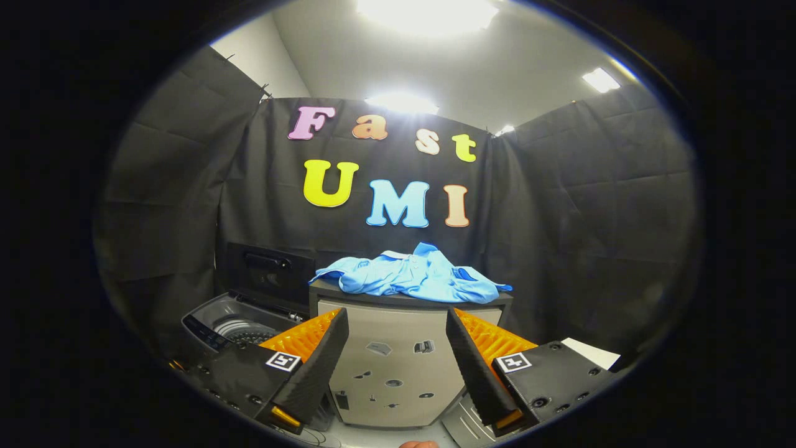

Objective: Put the clothes into the washing machine and then close the washing machine lid.

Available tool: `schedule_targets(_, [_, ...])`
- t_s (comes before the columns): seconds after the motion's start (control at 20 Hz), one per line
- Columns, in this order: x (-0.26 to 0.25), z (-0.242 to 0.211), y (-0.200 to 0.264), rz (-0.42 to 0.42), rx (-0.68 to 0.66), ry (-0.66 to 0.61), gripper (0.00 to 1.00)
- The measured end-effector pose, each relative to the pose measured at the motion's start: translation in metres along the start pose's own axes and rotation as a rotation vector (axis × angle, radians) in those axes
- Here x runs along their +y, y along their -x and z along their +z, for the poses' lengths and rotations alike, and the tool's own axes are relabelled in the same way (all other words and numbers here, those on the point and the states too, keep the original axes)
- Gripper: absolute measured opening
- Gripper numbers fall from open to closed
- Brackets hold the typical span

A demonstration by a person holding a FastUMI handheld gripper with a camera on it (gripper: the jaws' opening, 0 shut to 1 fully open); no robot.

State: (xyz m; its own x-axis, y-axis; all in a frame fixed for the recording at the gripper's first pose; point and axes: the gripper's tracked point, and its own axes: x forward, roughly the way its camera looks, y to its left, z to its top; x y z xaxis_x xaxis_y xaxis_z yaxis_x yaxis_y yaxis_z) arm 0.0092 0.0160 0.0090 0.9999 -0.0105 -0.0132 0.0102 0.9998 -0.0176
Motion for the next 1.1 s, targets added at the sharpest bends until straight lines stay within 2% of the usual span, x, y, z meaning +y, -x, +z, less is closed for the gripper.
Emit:
schedule_targets(0.55, [-0.008, 0.002, -0.002, 0.002, 0.003, 0.011, 0.98])
schedule_targets(0.8, [-0.022, 0.009, -0.003, -0.025, 0.002, 0.006, 0.98])
schedule_targets(1.1, [-0.036, 0.026, -0.025, -0.006, 0.006, 0.025, 0.98])
